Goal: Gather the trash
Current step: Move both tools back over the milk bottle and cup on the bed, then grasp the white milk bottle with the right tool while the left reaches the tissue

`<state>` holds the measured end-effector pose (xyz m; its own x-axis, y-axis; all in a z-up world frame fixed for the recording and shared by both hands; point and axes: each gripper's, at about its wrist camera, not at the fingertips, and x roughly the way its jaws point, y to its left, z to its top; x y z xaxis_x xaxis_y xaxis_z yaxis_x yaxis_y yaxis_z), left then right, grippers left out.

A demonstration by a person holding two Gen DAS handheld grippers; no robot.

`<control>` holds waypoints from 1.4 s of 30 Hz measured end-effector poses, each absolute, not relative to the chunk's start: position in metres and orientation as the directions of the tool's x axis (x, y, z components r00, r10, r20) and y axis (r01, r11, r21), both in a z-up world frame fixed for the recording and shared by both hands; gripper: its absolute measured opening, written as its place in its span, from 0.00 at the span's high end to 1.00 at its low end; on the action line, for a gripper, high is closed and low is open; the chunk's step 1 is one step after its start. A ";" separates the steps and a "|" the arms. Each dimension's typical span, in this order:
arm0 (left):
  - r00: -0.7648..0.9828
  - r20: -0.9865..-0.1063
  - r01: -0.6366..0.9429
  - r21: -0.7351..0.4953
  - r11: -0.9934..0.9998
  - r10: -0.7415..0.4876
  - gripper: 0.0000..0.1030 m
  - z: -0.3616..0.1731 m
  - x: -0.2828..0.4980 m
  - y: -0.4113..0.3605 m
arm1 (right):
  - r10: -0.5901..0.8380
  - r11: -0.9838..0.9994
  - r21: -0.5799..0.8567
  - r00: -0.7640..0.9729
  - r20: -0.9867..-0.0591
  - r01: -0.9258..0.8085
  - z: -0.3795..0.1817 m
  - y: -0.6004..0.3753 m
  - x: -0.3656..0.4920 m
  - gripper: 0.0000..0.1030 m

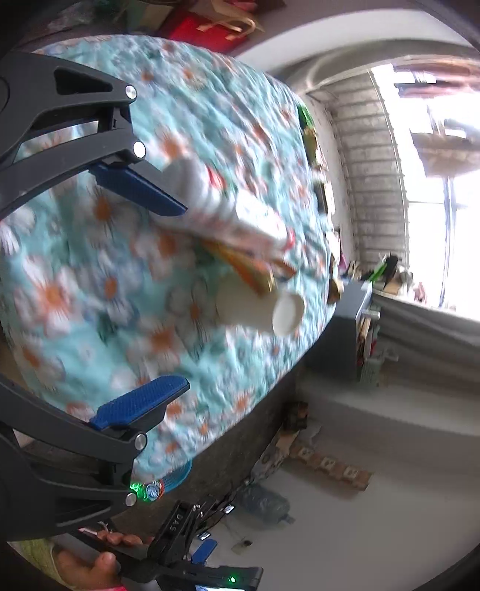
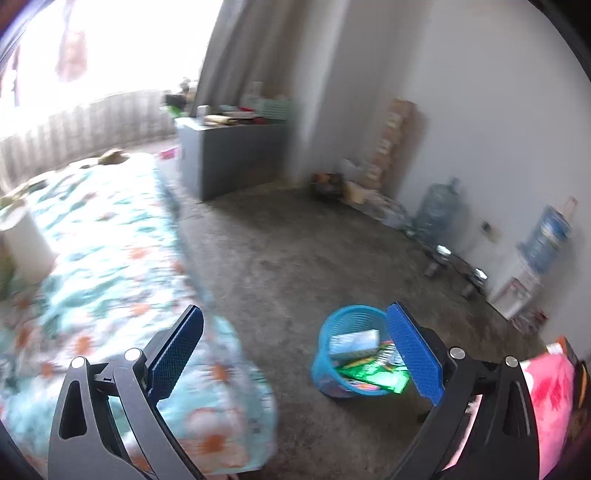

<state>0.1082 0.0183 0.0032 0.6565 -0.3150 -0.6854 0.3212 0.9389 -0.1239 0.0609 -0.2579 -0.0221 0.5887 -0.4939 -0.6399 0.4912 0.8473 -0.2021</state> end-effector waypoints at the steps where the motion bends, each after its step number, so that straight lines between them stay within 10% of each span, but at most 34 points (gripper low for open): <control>1: 0.661 -0.684 0.309 -0.126 0.943 -0.309 0.19 0.002 0.108 0.025 | -0.462 0.866 -0.180 0.612 -0.642 0.466 -0.021 -0.253 0.062 0.06; 20: 0.686 -0.657 0.181 -0.261 0.948 -0.312 0.19 -0.033 0.131 0.101 | 0.171 0.935 0.337 0.690 -0.703 0.112 -0.034 -0.197 0.097 0.07; 27: 0.706 -0.649 0.136 -0.268 0.954 -0.282 0.19 -0.041 0.137 0.126 | 0.528 0.795 0.598 0.604 -0.597 -0.104 -0.032 -0.154 0.125 0.23; 42: 0.708 -0.657 0.045 -0.324 0.945 -0.259 0.19 -0.053 0.137 0.171 | 0.407 0.898 0.435 0.484 -0.775 -0.060 -0.042 -0.033 0.230 0.33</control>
<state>0.1366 0.1711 -0.0525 0.7085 -0.2588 -0.6566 0.0447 0.9449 -0.3242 0.2296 -0.0330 -0.0419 0.4839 0.4072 -0.7746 -0.0599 0.8985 0.4349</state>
